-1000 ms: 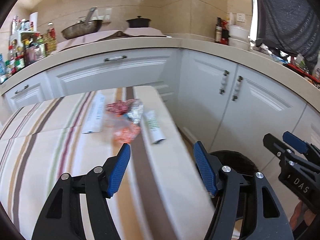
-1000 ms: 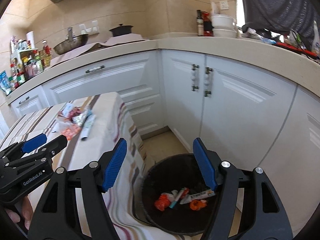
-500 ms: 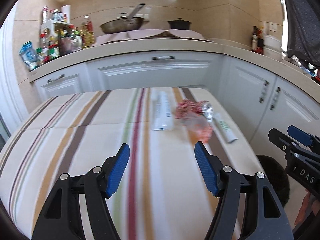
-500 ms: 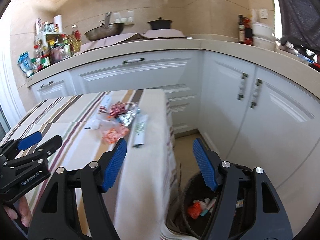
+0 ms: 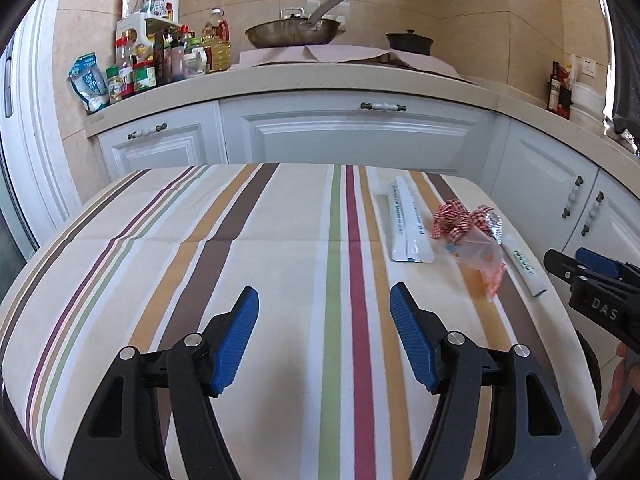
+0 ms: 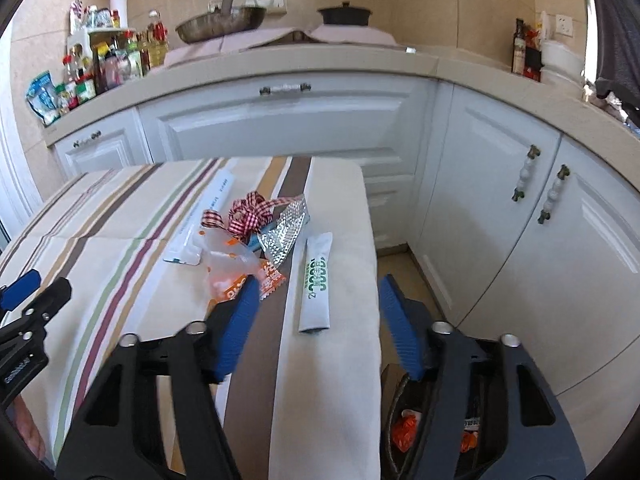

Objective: Collect trash
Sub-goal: 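Grasp the white-green toothpaste tube with the right tool, then grasp the clear orange-printed bag with the left tool while the right tool holds the tube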

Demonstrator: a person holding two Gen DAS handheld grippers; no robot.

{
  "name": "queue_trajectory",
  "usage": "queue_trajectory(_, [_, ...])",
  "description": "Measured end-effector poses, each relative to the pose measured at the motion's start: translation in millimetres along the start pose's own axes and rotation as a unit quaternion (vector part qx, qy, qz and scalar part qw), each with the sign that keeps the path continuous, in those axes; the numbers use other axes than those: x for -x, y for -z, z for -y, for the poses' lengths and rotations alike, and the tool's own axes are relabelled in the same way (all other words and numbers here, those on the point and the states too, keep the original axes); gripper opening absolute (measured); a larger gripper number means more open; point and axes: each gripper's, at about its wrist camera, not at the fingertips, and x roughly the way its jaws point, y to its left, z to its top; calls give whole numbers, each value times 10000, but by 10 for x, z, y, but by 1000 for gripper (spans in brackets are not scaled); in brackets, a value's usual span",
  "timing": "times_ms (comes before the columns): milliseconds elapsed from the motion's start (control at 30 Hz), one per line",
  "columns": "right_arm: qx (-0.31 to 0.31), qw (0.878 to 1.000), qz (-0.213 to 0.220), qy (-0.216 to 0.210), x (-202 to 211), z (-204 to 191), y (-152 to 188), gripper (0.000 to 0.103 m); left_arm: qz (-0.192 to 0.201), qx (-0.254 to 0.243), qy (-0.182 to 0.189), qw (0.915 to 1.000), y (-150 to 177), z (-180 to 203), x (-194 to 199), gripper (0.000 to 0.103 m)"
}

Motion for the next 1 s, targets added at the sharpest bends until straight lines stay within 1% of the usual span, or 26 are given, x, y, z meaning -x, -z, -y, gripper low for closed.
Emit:
queue_trajectory(33, [-2, 9999, -115, 6, -78, 4, -16, 50, -29, 5, 4, 10000, -7, -10, -26, 67])
queue_trajectory(133, [14, 9994, -350, -17, -218, 4, -24, 45, -89, 29, 37, 9999, -20, -33, -80, 67])
queue_trajectory(267, [45, 9979, -646, -4, -364, -4, -10, 42, -130, 10, 68, 9999, -29, -32, -116, 67])
queue_trajectory(333, [52, 9972, -751, -43, -403, -2, -2, 32, -155, 10, 88, 9998, -35, -28, -133, 67])
queue_trajectory(367, [68, 9966, -822, -57, -428, 0, 5, 29, -164, 10, 93, 9998, -45, -23, -141, 67])
queue_trajectory(433, [45, 9959, -900, -104, -452, 10, 17, 17, -178, 9, 107, 9998, -57, -13, -156, 67])
queue_trajectory(500, [21, 9959, -890, -147, -447, 19, 18, 17, -182, 4, 131, 9997, -64, 8, -164, 67])
queue_trajectory(700, [-24, 9976, -677, -171, -327, 77, 23, 15, -207, -67, 254, 9994, -80, 157, -178, 67])
queue_trajectory(1000, [-261, 9994, -182, -112, 49, 390, 85, 15, -247, -314, 531, 9978, -107, 572, -226, 67])
